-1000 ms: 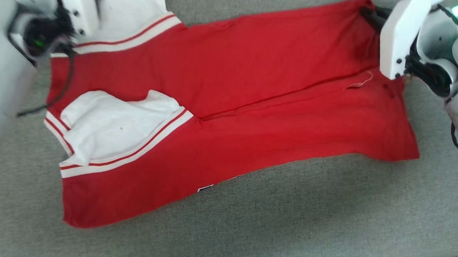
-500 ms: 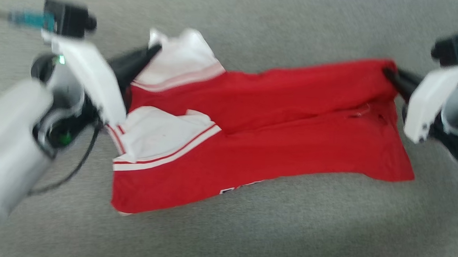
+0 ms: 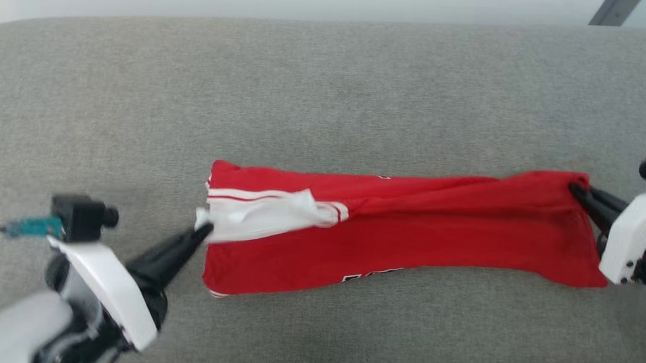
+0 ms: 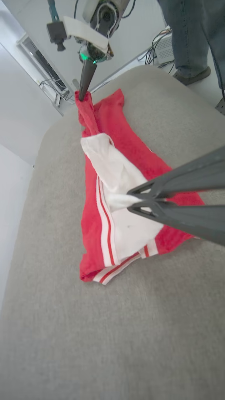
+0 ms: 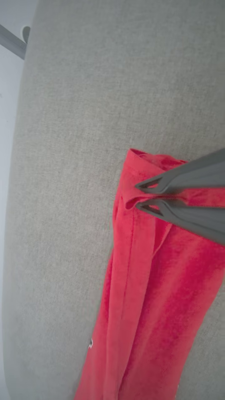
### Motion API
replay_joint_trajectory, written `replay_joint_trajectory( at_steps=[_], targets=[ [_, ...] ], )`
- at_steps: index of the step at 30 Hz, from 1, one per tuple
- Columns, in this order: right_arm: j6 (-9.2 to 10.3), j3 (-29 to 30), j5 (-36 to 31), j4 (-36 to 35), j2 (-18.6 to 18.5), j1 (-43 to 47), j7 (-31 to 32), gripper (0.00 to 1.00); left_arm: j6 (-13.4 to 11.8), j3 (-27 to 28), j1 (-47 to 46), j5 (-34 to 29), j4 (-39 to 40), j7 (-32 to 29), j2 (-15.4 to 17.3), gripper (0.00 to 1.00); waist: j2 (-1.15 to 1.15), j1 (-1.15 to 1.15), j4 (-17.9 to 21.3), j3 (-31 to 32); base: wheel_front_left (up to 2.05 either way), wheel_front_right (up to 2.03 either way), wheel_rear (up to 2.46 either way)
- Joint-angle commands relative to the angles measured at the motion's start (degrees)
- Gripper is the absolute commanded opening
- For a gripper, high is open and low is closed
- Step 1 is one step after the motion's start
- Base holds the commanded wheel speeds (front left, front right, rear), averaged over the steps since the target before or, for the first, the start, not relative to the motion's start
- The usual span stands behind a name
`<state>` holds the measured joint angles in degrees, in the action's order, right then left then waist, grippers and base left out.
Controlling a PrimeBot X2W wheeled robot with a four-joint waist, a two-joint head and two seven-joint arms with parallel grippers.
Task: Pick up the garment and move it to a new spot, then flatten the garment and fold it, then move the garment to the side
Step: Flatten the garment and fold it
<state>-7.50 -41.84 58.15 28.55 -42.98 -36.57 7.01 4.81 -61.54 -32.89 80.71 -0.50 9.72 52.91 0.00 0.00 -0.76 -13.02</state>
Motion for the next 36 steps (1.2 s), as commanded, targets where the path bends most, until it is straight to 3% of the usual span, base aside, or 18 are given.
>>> replay_joint_trajectory(
  at_steps=[1, 4, 7, 11, 15, 17, 18, 19, 21, 23, 24, 29, 33, 36],
  targets=[
    [0.02, 0.49, 0.02, 0.07, 0.18, 0.87, 0.2, 0.0, 0.01, -0.29, 1.0, 0.01, -0.16, 0.46, -0.8, 0.0, 0.0, 0.0, -0.26, -0.15, 0.0, 0.0, 0.0],
    [0.02, 2.2, -0.51, 1.5, 1.11, 2.73, 0.99, 0.0, 0.43, -1.24, 2.61, 0.75, -2.58, 1.14, -3.24, 0.0, 0.0, 0.0, -0.76, -0.53, 0.0, 0.0, 0.0],
    [0.02, 3.57, -1.05, 4.13, 2.77, 3.43, 1.68, 0.0, 1.54, -2.05, 2.27, 1.75, -7.01, 0.78, -7.67, 0.0, 0.0, 0.0, -1.44, -1.48, 0.0, 0.0, 0.0],
    [0.02, 3.68, -3.45, 7.9, 5.22, 2.1, 2.29, 0.0, 2.32, -3.72, -0.03, 0.28, -14.35, -0.23, -12.9, 0.0, 0.0, 0.0, -1.43, -2.54, 0.0, 0.0, 0.0],
    [0.02, 3.66, -4.47, 9.84, 7.27, 1.37, 1.92, 0.0, 2.6, -5.34, -1.56, -2.15, -19.99, 0.37, -15.83, 0.0, 0.0, 0.0, -1.22, -3.14, 0.0, 0.0, 0.0],
    [0.02, 3.99, -4.34, 10.09, 7.4, 1.57, 1.41, 0.38, 2.65, -6.25, -2.16, -3.74, -22.14, 0.97, -16.9, 0.0, 0.0, 0.0, -1.41, -3.13, 0.0, 0.0, 0.0],
    [0.02, 4.31, -3.98, 10.01, 7.24, 1.79, 1.17, 0.69, 2.67, -6.48, -2.39, -4.42, -23.01, 1.33, -17.46, 0.05, 0.0, 0.0, -1.6, -3.11, 0.0, 0.0, 0.0],
    [0.02, 4.6, -3.74, 9.8, 6.94, 2.02, 1.06, 1.0, 2.67, -6.65, -2.69, -5.08, -23.48, 1.86, -17.98, 0.22, 0.0, 0.0, -1.8, -3.02, 0.0, 0.0, 0.0],
    [0.02, 5.53, -3.09, 9.15, 6.19, 2.39, 0.64, 1.0, 2.67, -6.55, -3.01, -5.67, -24.11, 3.1, -18.82, 0.5, 0.0, 0.0, -2.29, -2.69, 0.0, 0.0, 0.0],
    [0.04, 6.59, -2.42, 8.4, 5.04, 3.13, 0.63, 1.0, 2.68, -6.12, -2.54, -6.59, -24.3, 4.12, -19.64, 0.96, 0.0, 0.0, -2.89, -2.26, 0.0, 0.0, 0.0],
    [0.03, 7.03, -2.1, 7.98, 4.55, 3.57, 0.87, 1.0, 2.68, -5.68, -2.07, -6.95, -24.45, 4.58, -19.95, 1.0, 0.0, 0.0, -3.22, -1.99, 0.0, 0.0, 0.0],
    [0.02, 8.77, -0.92, 8.02, 3.0, 5.81, 3.13, 1.0, 1.81, -1.37, 0.39, -8.95, -25.48, 5.54, -21.68, 1.0, 0.0, 0.0, -4.98, -1.03, 0.0, 0.0, 0.0],
    [0.02, 10.43, 0.99, 9.86, 2.42, 8.3, 6.7, 1.0, 1.51, 10.12, 5.91, -14.0, -24.59, 5.48, -25.81, 1.0, 0.0, 0.0, -7.33, -0.4, 0.0, 0.0, 0.0],
    [0.03, 11.72, 1.85, 12.03, 2.57, 9.3, 7.91, 1.0, 1.17, 19.02, 10.66, -21.38, -24.59, 5.51, -28.97, 1.0, 0.0, 0.0, -9.0, 0.04, 0.0, 0.0, 0.0]
  ],
)
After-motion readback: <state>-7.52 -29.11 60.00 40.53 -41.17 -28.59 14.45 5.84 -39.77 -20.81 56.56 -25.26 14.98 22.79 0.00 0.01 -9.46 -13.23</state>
